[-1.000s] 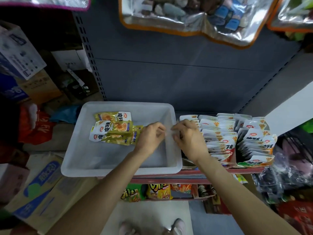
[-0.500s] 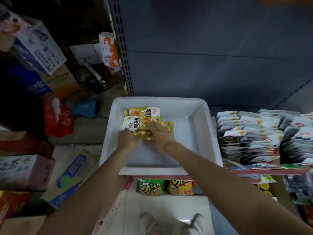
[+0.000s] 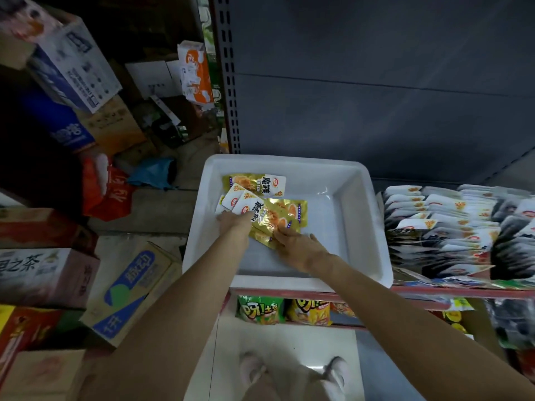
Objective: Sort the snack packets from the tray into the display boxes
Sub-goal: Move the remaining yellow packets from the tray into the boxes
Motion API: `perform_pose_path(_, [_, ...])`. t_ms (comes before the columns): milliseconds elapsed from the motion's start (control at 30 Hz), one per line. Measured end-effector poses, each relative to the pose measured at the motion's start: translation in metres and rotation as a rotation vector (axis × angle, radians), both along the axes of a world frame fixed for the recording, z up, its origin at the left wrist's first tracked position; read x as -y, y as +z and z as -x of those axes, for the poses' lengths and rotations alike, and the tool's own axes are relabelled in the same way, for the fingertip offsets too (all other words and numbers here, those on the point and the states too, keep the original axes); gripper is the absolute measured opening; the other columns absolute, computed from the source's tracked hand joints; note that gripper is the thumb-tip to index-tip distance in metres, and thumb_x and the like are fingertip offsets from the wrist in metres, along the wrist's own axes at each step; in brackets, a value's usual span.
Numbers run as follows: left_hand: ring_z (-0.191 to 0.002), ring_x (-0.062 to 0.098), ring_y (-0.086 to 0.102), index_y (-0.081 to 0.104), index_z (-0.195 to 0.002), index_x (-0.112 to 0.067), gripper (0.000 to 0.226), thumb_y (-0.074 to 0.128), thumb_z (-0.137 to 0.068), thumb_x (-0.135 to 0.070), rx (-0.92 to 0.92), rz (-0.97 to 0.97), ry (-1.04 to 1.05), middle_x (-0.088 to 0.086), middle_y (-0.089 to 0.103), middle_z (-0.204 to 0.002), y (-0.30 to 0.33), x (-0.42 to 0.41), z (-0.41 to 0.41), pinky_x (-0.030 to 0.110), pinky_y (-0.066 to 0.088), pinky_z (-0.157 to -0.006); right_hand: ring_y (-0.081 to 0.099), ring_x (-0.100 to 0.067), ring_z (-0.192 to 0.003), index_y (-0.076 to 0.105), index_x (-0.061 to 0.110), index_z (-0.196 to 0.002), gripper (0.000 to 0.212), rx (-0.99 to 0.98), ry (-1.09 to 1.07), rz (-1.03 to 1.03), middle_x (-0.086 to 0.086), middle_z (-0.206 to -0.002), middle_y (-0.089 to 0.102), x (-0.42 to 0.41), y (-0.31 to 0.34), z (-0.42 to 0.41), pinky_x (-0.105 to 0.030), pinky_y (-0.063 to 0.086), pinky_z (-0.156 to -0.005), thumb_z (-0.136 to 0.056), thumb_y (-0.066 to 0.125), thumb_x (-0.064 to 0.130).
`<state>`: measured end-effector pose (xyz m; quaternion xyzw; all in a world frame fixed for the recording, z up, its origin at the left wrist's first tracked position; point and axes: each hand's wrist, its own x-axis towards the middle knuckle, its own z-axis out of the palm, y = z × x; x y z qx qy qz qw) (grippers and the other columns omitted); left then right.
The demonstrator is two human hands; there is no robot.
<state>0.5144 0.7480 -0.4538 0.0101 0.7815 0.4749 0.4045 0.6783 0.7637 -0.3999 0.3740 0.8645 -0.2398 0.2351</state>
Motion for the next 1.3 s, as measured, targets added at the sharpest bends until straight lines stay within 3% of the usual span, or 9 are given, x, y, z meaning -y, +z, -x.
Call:
perform_pose_path(167, [-0.105, 0.029, 0.062, 0.064, -0.109, -0.001, 0.035, 0.065, -0.087, -0.028, -0.321, 0.118, -0.240, 0.013, 0.066, -0.109, 0.049, 0.011, -0.028, 0.032, 0.048, -0.087, 0.052, -0.030, -0.118, 0.050, 0.020, -0.125, 0.032, -0.110, -0.084, 0.034, -0.006, -0.131, 0.050, -0.003, 0.006, -0.012, -0.042, 0.042, -0.098, -0.094, 0.041, 0.020])
perform_pose_path(300, [-0.075, 0.023, 0.051, 0.052, -0.071, -0.007, 0.025, 0.058, -0.091, -0.020, -0.554, -0.015, -0.460, 0.007, 0.053, -0.075, 0.086, 0.017, -0.050, 0.029, 0.024, -0.059, 0.051, -0.033, -0.114, 0.039, 0.017, -0.135, 0.045, -0.466, -0.354, -0.058, -0.012, -0.130, 0.043, -0.006, 0.033, -0.030, -0.038, 0.044, -0.093, -0.092, 0.053, 0.016])
perform_pose_path(400, [-0.068, 0.016, 0.049, 0.047, -0.070, -0.010, 0.026, 0.060, -0.091, -0.018, -0.671, -0.225, -0.556, 0.003, 0.057, -0.072, 0.117, 0.020, -0.070, 0.028, 0.028, -0.055, 0.048, -0.025, -0.120, 0.031, 0.018, -0.142, 0.058, -0.727, -0.486, -0.159, -0.010, -0.135, 0.045, -0.014, 0.064, -0.050, -0.029, 0.040, -0.089, -0.090, 0.059, 0.018])
perform_pose_path(500, [-0.069, 0.011, 0.056, 0.058, -0.079, -0.003, 0.018, 0.061, -0.090, -0.017, -0.669, -0.437, -0.621, 0.004, 0.063, -0.077, 0.144, 0.014, -0.094, 0.024, 0.040, -0.062, 0.063, -0.021, -0.096, 0.045, 0.019, -0.132, 0.046, -0.816, -0.560, -0.149, -0.008, -0.111, 0.066, -0.027, 0.093, -0.074, -0.026, 0.046, -0.073, -0.089, 0.061, 0.017])
perform_pose_path(633, [-0.066, -0.009, 0.054, 0.062, -0.085, -0.012, 0.003, 0.063, -0.088, -0.013, -0.607, -0.623, -0.609, -0.010, 0.060, -0.076, 0.168, -0.009, -0.128, 0.011, 0.040, -0.062, 0.068, -0.020, -0.082, 0.063, 0.012, -0.094, 0.012, -0.982, -0.654, -0.098, -0.005, -0.089, 0.071, -0.048, 0.121, -0.111, -0.044, 0.054, -0.077, -0.084, 0.065, 0.006])
perform_pose_path(833, [-0.075, -0.009, 0.056, 0.061, -0.105, -0.005, 0.019, 0.064, -0.087, -0.009, -0.510, -0.671, -0.612, 0.000, 0.066, -0.095, 0.165, -0.045, -0.177, 0.004, 0.041, -0.072, 0.065, 0.000, -0.075, 0.062, 0.012, -0.093, 0.023, -1.251, -0.763, 0.001, 0.003, -0.086, 0.068, -0.066, 0.145, -0.169, -0.022, 0.054, -0.069, -0.084, 0.059, -0.009])
perform_pose_path(1100, [-0.079, 0.002, 0.060, 0.064, -0.096, -0.013, 0.009, 0.063, -0.088, -0.012, -0.517, -0.647, -0.789, -0.005, 0.065, -0.085, 0.156, -0.047, -0.204, 0.009, 0.044, -0.074, 0.068, -0.018, -0.087, 0.062, 0.020, -0.085, 0.017, -1.018, -0.673, -0.157, -0.008, -0.091, 0.071, -0.078, 0.128, -0.212, -0.039, 0.055, -0.080, -0.087, 0.062, 0.003])
perform_pose_path(1200, [-0.071, -0.004, 0.058, 0.064, -0.092, -0.011, 0.005, 0.062, -0.088, -0.010, -0.557, -0.610, -0.883, -0.005, 0.064, -0.080, 0.156, -0.047, -0.206, 0.007, 0.042, -0.068, 0.059, 0.004, -0.059, 0.053, 0.018, -0.065, 0.028, -0.876, -0.683, -0.190, -0.001, -0.064, 0.060, -0.077, 0.120, -0.211, -0.014, 0.046, -0.060, -0.086, 0.064, 0.005])
perform_pose_path(1300, [-0.073, 0.010, 0.063, 0.066, -0.093, -0.009, 0.007, 0.061, -0.088, -0.009, -0.682, -0.534, -0.956, 0.002, 0.069, -0.084, 0.152, -0.047, -0.205, 0.017, 0.046, -0.069, 0.050, -0.009, -0.057, 0.054, 0.012, -0.068, 0.021, -0.769, -0.643, -0.275, -0.005, -0.064, 0.056, -0.076, 0.116, -0.209, -0.024, 0.038, -0.057, -0.085, 0.066, 0.012])
